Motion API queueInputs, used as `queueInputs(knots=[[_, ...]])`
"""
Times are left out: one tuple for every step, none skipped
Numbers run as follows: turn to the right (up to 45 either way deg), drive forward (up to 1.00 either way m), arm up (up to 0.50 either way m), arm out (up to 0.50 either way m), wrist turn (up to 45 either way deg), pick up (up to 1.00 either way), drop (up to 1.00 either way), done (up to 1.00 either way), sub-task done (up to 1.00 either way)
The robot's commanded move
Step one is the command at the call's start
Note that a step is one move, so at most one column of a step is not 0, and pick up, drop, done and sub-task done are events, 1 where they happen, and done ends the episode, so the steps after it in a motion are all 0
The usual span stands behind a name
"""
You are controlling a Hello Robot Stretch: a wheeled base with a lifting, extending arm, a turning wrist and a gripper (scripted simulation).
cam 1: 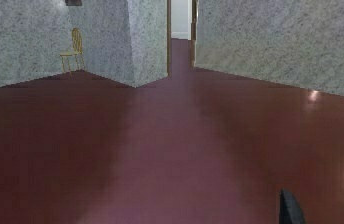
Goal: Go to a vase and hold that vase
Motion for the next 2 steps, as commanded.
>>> queueInputs(knots=[[0.0,0.00,0.50,0.00,0.0,0.00,0.00,0.00,0.00],[0.0,0.00,0.38,0.00,0.0,0.00,0.00,0.00,0.00]])
